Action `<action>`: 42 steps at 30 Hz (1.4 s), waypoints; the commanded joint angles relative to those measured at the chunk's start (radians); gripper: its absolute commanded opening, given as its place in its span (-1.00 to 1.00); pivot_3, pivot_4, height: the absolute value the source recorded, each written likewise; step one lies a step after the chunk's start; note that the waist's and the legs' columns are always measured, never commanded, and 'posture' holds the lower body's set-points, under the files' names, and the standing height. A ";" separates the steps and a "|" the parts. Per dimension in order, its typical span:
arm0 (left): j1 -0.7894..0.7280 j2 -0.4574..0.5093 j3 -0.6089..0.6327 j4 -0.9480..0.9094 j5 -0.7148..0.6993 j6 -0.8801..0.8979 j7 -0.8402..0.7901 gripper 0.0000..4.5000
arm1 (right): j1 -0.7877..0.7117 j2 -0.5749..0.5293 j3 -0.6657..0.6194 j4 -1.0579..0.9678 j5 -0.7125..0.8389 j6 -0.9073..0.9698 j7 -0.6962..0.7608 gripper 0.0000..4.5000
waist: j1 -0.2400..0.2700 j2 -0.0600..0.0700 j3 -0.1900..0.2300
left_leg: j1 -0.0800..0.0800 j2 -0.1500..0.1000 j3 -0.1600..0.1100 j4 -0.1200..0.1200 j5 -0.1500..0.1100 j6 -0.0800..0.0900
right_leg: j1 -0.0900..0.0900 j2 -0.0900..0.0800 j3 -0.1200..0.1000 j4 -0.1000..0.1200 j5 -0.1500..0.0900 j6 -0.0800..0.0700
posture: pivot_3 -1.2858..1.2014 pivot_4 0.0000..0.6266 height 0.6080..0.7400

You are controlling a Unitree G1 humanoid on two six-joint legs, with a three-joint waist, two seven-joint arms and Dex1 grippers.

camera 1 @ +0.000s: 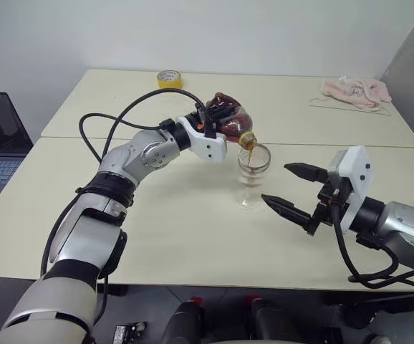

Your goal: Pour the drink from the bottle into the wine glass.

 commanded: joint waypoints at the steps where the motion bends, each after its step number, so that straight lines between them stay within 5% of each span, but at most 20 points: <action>1: -0.008 -0.007 0.039 -0.038 -0.083 0.020 -0.034 -0.65 | -0.010 0.005 -0.017 -0.031 0.002 -0.022 0.005 1.00 | 0.000 0.000 0.000 | 0.000 0.000 0.000 0.000 0.000 0.000 | 0.000 0.000 0.000 0.000 0.000 0.000 | 0.03 -0.52 1.00; 11: 0.075 -0.021 0.081 -0.147 -0.240 0.122 -0.163 -0.65 | -0.057 0.017 -0.002 -0.023 0.007 -0.018 -0.006 1.00 | -0.003 0.000 0.000 | 0.000 0.000 0.000 0.000 0.000 0.000 | 0.000 0.000 0.000 0.000 0.000 0.000 | 0.03 -0.52 1.00; 21: 0.280 -0.080 0.210 -0.428 -0.487 0.484 -0.283 -0.65 | -0.051 0.058 0.041 -0.027 -0.137 -0.095 0.026 1.00 | -0.007 0.000 0.000 | 0.000 0.000 -0.001 0.001 0.000 -0.001 | -0.001 0.000 0.000 0.001 0.000 0.000 | 0.03 -0.52 1.00; 30: 0.472 -0.146 0.430 -0.633 -0.679 0.904 -0.186 -0.65 | 0.061 0.103 0.059 -0.041 -0.197 -0.222 0.170 1.00 | -0.016 0.000 -0.001 | 0.001 0.001 -0.001 0.001 0.000 -0.001 | 0.000 0.000 0.000 0.001 0.000 0.000 | 0.03 -0.52 1.00; 42: 0.653 -0.190 0.588 -0.672 -0.768 0.971 -0.055 -0.66 | 0.036 0.183 0.217 -0.029 -0.245 -0.249 0.245 1.00 | -0.017 -0.001 -0.002 | 0.001 0.001 -0.002 0.001 0.002 -0.004 | 0.000 0.000 0.000 0.000 0.000 0.000 | 0.03 -0.52 1.00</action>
